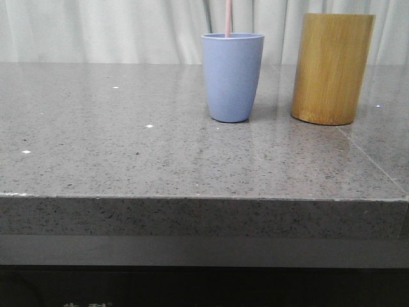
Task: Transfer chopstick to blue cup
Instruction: 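Carry the pink stick over the blue cup, lower it in, release, then raise the right gripper away from the blue cup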
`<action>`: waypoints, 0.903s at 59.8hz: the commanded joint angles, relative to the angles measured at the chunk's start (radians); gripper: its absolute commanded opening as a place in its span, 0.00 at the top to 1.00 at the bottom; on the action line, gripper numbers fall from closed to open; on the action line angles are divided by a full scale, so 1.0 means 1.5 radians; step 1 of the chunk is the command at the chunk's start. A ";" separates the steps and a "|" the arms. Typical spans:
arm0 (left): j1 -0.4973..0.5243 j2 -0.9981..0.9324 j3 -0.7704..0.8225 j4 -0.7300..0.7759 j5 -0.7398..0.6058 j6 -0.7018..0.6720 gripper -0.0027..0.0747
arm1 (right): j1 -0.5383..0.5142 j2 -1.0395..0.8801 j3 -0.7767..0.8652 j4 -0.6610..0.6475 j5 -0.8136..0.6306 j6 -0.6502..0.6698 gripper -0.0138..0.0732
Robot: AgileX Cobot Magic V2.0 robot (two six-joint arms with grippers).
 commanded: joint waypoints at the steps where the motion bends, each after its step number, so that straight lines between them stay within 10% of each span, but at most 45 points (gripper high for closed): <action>1: 0.001 0.007 -0.016 -0.006 -0.056 -0.001 0.99 | 0.000 -0.006 -0.018 -0.008 -0.037 -0.004 0.76; 21: 0.001 0.007 -0.016 -0.006 -0.056 -0.001 0.99 | 0.000 -0.003 -0.024 -0.001 -0.010 -0.004 0.49; 33: 0.001 0.007 -0.016 -0.006 -0.057 -0.001 0.99 | -0.004 -0.046 -0.136 0.008 0.254 -0.004 0.49; 54: 0.001 0.007 -0.016 -0.006 -0.057 -0.001 0.99 | -0.079 -0.058 -0.376 0.007 0.684 0.022 0.89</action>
